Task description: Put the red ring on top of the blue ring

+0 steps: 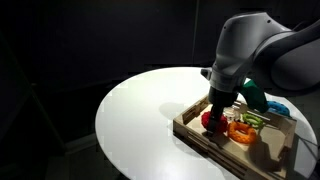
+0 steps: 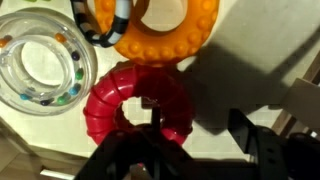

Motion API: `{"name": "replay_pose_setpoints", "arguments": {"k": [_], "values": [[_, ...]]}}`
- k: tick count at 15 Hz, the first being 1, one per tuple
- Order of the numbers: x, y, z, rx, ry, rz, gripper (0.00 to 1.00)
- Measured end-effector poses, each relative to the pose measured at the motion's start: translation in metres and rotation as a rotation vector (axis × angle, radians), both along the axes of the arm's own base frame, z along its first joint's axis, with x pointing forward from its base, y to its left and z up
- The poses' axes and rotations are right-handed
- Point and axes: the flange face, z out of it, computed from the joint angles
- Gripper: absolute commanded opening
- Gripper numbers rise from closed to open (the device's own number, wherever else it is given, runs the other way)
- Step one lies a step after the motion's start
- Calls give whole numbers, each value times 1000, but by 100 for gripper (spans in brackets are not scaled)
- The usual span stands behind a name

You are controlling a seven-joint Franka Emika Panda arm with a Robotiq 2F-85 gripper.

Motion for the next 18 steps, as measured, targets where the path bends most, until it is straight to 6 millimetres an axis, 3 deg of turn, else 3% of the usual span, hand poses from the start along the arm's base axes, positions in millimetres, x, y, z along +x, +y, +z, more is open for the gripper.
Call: {"name": "replay_pose_setpoints", "arguments": {"k": [4,10,18], "values": [[2,2,-1,2,0,2,8],[12,3,14,35,-21,-17,10],[21,-13,79,108,-70,-45,10]]}}
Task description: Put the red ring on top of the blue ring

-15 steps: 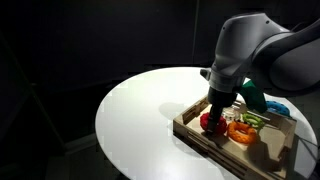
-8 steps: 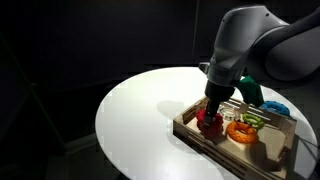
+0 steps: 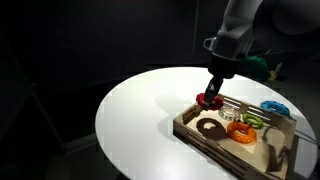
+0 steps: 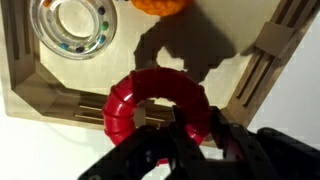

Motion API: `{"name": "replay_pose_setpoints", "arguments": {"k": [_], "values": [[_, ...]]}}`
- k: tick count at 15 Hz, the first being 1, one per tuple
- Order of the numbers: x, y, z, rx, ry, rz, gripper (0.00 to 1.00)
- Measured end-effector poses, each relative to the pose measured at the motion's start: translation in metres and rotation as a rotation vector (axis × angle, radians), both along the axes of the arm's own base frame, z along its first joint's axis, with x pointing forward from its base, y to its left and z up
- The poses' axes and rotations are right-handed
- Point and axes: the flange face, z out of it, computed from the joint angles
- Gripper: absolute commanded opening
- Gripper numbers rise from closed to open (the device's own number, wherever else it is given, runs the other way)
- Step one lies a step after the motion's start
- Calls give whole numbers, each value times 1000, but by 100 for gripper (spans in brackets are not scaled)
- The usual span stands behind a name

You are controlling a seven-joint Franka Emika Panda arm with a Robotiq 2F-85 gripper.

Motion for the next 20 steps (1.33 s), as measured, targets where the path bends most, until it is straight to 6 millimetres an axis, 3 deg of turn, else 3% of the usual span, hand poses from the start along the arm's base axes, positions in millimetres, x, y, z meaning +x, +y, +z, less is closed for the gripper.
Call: {"name": "replay_pose_setpoints", "arguments": {"k": [4,9,14,20], "values": [[-1,-20,32,-17,1,-20,10],[3,-74,56,-42,-1,-91,10],[-1,-135,53,-78,10,-175,10],[-24,-186,41,-94,47,-260,10]]}}
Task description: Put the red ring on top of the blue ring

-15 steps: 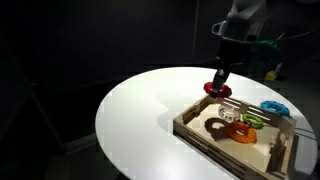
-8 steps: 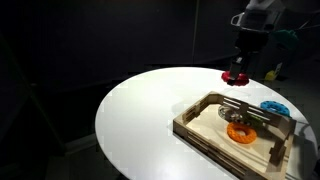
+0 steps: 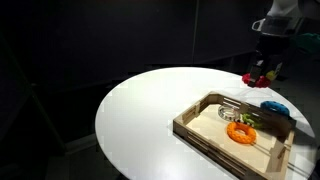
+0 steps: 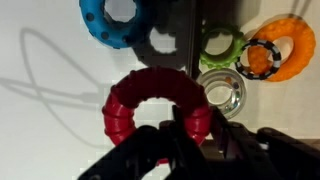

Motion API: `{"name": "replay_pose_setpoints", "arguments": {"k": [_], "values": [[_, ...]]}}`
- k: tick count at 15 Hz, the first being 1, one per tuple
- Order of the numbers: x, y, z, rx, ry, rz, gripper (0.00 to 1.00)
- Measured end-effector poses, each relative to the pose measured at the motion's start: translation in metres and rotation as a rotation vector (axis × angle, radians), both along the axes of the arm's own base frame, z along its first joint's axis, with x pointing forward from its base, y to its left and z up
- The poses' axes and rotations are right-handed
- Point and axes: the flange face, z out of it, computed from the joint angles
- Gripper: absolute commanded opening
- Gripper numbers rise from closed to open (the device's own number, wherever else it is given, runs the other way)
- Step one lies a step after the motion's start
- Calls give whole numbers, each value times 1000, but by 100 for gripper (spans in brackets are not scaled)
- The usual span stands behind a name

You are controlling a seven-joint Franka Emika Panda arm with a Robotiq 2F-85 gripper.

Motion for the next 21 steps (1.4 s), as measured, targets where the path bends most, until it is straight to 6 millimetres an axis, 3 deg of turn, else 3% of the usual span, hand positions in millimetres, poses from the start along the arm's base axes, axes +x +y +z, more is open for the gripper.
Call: {"name": "replay_pose_setpoints", "arguments": {"k": [6,9,20,21], "values": [[-33,-48,-22,-20,46,-75,10],[-44,-63,-34,-31,41,-93,10],[-67,-69,-75,-37,32,-95,12],[-68,-69,-77,-37,34,-95,27]]}}
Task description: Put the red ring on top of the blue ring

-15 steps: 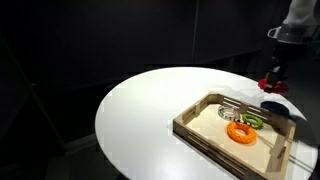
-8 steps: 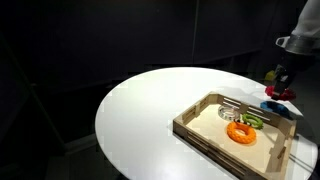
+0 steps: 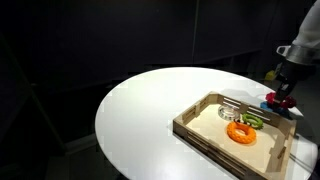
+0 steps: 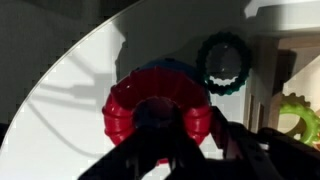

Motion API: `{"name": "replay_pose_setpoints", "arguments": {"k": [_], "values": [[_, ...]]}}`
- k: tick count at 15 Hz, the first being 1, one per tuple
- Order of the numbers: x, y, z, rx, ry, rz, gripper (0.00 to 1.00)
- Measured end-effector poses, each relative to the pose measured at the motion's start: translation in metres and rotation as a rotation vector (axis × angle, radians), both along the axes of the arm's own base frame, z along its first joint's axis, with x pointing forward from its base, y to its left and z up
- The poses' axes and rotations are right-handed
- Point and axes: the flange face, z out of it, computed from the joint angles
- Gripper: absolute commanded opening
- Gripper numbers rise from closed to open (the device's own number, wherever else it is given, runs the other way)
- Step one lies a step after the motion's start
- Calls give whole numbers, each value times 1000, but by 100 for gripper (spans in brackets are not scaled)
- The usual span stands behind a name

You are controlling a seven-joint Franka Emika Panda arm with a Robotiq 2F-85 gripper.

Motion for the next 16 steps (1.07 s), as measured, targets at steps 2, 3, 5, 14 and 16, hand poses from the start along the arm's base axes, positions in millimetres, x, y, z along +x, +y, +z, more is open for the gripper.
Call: {"name": "replay_pose_setpoints", "arguments": {"k": [2,3,5,14,16], "values": [[0,0,-4,0,4,0,50],[0,0,-5,0,7,0,64],[-1,0,-8,1,12,0,77],[2,0,2,-1,-10,0,100],[3,0,12,-1,-17,1,100]]}}
